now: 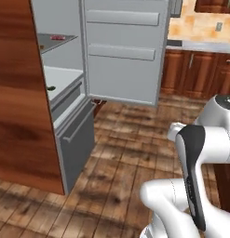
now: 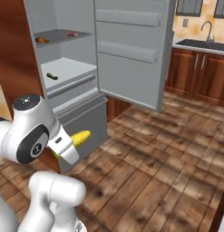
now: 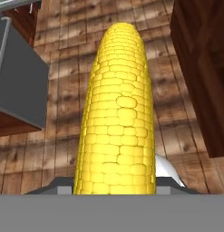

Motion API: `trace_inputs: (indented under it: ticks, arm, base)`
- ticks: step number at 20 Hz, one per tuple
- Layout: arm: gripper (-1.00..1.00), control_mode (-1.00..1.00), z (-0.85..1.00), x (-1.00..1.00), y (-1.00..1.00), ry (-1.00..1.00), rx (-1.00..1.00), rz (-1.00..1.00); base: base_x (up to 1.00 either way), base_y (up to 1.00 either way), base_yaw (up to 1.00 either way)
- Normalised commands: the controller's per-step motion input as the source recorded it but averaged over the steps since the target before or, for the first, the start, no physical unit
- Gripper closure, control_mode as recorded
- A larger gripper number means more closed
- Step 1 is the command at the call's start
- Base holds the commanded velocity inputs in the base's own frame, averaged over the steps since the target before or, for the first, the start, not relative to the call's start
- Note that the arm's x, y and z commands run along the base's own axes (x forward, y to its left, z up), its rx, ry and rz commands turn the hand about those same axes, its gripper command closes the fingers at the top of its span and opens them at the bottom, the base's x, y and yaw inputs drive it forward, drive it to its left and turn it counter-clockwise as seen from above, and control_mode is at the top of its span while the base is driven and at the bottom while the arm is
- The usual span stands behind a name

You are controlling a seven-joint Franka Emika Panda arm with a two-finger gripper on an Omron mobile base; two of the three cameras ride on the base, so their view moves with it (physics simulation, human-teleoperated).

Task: Gather the corn and squash from the fridge and place them on a tray on the dining counter. Then gather the chicken drumstick and steak from the fridge and place them on the other tray.

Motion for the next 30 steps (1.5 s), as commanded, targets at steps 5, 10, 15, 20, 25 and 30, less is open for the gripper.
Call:
trace_inputs:
  ticks: [5,10,15,20,25,30]
  arm:
    - [1.0,1.0,0.0,0.0,0.0,0.0,0.0,0.0]
    - [1.0,1.0,0.0,0.0,0.0,0.0,0.0,0.0]
    - [1.0,1.0,0.0,0.0,0.0,0.0,0.0,0.0]
    - [1.0,1.0,0.0,0.0,0.0,0.0,0.0,0.0]
    - [1.0,1.0,0.0,0.0,0.0,0.0,0.0,0.0]
    - [1.0,1.0,0.0,0.0,0.0,0.0,0.0,0.0]
  base:
    - [-0.71,-0.21,-0.29]
    - [-0.57,-0.12,-0.32]
    - [-0.17,-0.06,-0.38]
    - [0.12,-0.11,-0.38]
    - [-0.26,-0.58,-0.26]
    - [-0.25,-0.94,-0.14]
